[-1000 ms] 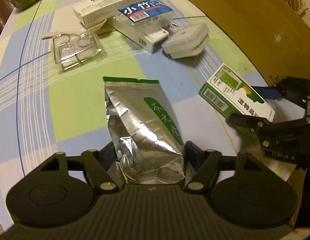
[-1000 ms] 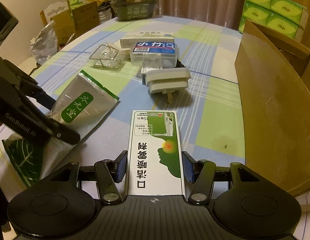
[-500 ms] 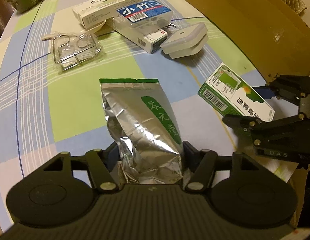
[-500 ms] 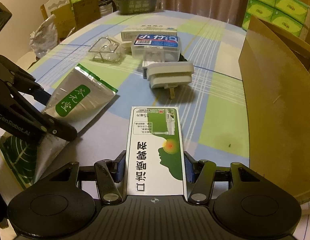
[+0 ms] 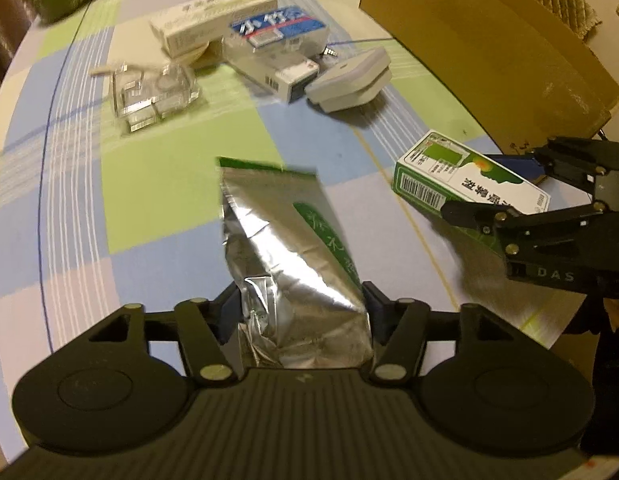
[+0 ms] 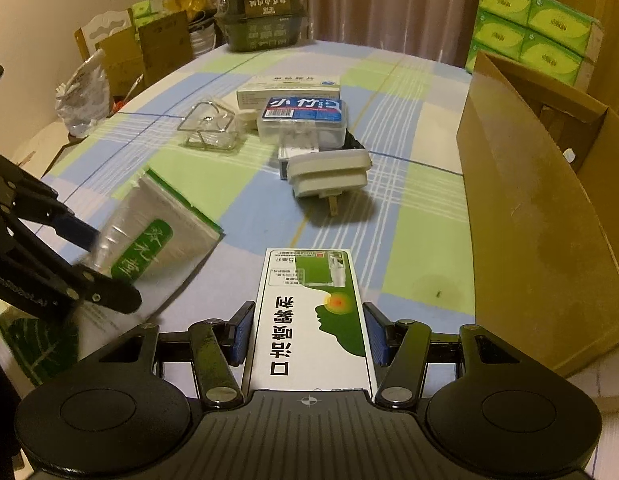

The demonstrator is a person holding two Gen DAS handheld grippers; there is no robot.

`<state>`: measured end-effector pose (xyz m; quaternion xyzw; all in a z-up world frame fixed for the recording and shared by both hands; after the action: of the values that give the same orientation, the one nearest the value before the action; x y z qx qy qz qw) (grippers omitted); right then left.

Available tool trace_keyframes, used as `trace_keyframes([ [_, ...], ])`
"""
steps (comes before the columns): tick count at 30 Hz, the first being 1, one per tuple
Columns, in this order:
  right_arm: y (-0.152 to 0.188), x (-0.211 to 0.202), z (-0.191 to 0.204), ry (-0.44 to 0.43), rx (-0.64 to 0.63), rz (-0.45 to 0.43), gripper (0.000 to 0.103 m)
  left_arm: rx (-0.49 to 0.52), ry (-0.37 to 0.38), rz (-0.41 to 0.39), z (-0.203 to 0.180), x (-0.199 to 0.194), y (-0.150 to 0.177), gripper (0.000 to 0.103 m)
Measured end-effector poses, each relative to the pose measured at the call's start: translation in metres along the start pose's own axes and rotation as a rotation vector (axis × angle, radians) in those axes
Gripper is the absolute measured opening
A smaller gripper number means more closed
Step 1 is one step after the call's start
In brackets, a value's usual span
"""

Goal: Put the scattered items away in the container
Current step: 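Carry the foil bag in the left tool and medicine box in the right tool toward the cardboard box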

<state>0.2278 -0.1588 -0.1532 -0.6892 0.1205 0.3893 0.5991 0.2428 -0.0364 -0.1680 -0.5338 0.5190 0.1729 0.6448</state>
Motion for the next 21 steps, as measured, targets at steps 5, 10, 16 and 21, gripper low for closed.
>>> trace_keyframes([
  [5, 0.007, -0.003, 0.003, 0.003, 0.000, 0.004, 0.053, -0.009, -0.025, 0.009, 0.004, 0.002, 0.007, 0.076],
  [10, 0.017, 0.007, 0.004, -0.001, -0.020, 0.044, 0.053, 0.008, -0.020, 0.041, 0.001, 0.009, 0.012, 0.077],
  [16, 0.022, 0.014, 0.001, 0.004, -0.040, 0.051, 0.066, 0.072, -0.019, 0.031, -0.008, 0.012, 0.009, 0.062],
  [21, 0.023, 0.017, 0.000, -0.003, -0.043, 0.060, 0.077, 0.074, -0.002, 0.014, -0.009, 0.006, 0.007, 0.055],
])
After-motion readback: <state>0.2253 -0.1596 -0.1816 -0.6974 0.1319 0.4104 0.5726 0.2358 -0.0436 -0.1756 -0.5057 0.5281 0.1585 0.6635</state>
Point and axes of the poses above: each gripper's, at about its wrist camera, not at the fingertips, and x roughly the way its jaws point, z to its left, y to its underside, the point moved 8 cm from there along x, roughly the way its jaws point, and after that the axes turned 8 degrees about -z, right-handed, at the moved point
